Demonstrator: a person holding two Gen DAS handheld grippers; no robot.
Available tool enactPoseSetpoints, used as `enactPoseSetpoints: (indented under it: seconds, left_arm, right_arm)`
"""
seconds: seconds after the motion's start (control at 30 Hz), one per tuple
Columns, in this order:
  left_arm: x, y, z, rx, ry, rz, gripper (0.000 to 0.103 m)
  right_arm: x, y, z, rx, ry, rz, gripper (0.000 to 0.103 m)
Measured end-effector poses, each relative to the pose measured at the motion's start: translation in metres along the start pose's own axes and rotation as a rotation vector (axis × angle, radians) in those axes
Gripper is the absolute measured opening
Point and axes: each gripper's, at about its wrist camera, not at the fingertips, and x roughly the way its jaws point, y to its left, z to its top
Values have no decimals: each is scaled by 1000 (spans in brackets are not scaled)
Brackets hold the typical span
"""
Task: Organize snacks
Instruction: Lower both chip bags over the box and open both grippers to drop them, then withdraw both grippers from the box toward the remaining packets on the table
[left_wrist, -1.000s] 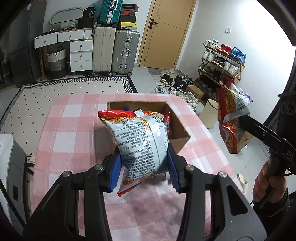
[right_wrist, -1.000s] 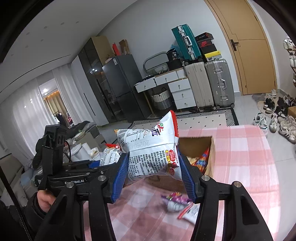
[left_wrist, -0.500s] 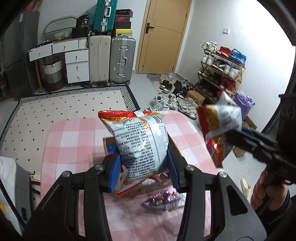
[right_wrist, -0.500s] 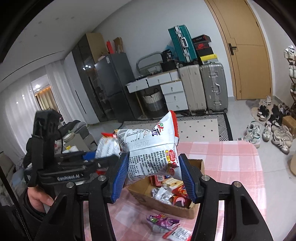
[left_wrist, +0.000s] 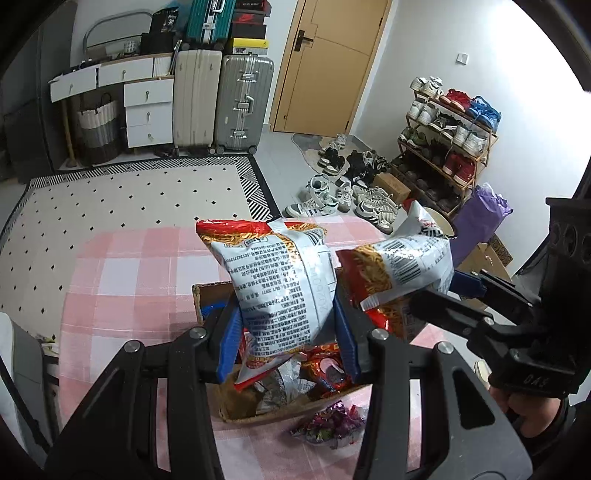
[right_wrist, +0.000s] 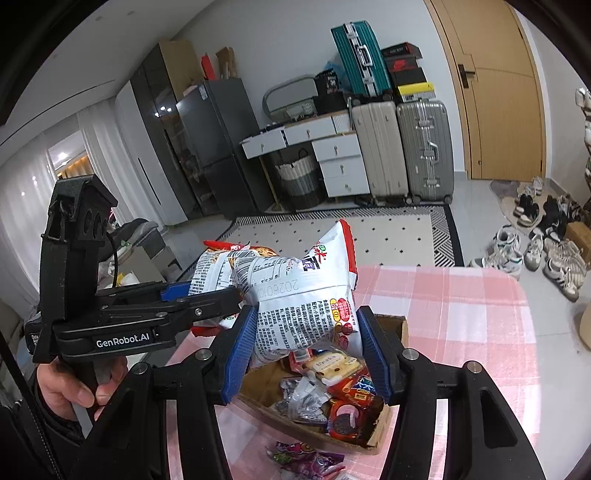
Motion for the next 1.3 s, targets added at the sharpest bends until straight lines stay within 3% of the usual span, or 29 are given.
enactPoseSetpoints:
  seconds: [0.27, 0.43, 0.57, 0.63, 0.8, 0.87, 0.9, 1.03, 1.2, 1.3]
  left_arm:
    - [60, 16, -18, -12, 87, -4, 42]
    - [73, 25, -29, -20, 98, -1, 62]
    - [69, 31, -36, -31, 78, 3, 62]
    - [64, 28, -40, -27, 73, 9, 62]
    - [48, 16, -53, -9, 41, 34, 63]
    - [39, 11, -57, 2, 15, 58, 64]
    - [38, 10, -59, -3, 11, 58, 65]
    - [29, 2, -69, -21, 11, 32, 67]
    - [10, -9, -81, -10, -26, 82, 80]
    - [0, -14, -91, -9, -49, 85, 80]
  right_arm:
    - [37, -15, -12, 12, 55, -16, 58]
    - [41, -26, -16, 31, 44, -16, 68]
    - [30, -29, -18, 35, 15, -22, 70]
    - [23, -31, -18, 38, 4, -21, 77]
    - [3, -27, -24, 28, -23, -30, 78]
    - [-3, -27, -28, 33, -30, -33, 85]
    - [-6, -28, -30, 41, -32, -39, 90]
    - [-13, -30, -42, 64, -24, -43, 90]
    - [-31, -28, -55, 76, -36, -49, 92]
    - [-42, -28, -60, 88, -51, -45, 94]
